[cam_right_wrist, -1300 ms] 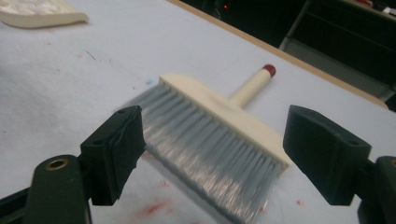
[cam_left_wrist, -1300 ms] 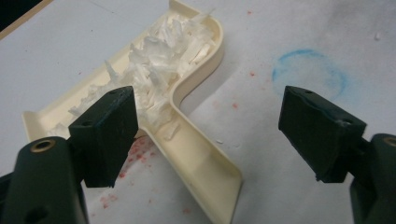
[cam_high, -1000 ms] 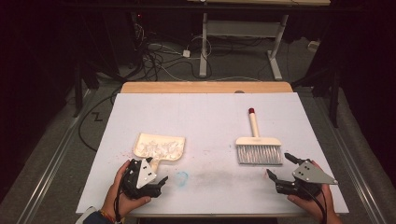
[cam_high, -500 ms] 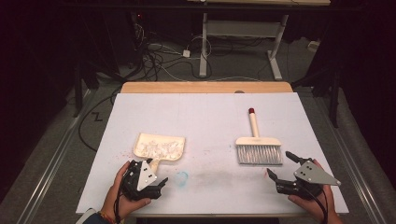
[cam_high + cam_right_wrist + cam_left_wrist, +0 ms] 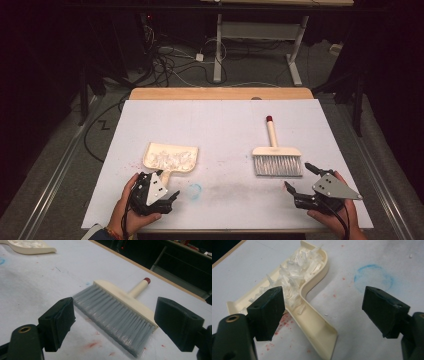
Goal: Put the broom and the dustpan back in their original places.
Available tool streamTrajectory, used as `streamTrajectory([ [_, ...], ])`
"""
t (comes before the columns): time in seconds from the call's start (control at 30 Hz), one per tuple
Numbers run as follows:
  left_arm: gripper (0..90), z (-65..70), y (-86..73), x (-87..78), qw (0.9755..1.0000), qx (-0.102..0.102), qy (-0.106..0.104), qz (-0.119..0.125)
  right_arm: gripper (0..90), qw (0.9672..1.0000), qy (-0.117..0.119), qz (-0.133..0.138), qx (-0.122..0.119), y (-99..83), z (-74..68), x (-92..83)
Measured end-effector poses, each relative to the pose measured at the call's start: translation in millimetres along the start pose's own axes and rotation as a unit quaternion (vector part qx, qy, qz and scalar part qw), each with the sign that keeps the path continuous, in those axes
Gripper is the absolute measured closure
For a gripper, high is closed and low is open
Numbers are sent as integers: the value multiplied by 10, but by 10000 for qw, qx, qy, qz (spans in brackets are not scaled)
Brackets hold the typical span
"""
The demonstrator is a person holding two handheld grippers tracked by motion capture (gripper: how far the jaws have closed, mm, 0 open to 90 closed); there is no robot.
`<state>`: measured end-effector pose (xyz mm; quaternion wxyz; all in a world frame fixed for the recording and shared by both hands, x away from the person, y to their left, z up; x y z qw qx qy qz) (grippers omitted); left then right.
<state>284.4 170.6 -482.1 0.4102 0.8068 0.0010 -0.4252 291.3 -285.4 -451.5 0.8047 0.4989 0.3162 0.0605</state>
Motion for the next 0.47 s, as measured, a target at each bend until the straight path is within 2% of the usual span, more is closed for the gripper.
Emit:
streamTrajectory([
  [0.47, 176, -30, 39, 26, 10000, -16, 55, 21, 170, 9999, -39, 70, -95, 12, 42, 20],
])
Point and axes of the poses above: each handheld gripper's, and its own axes: x roughly forward along the jaws, y roughly out of its top, z roughly to its right, the point moved 2 cm from there along x, roughly forward along the jaws, and after that the axes turned 4 degrees about -z, right-handed, at the moved point
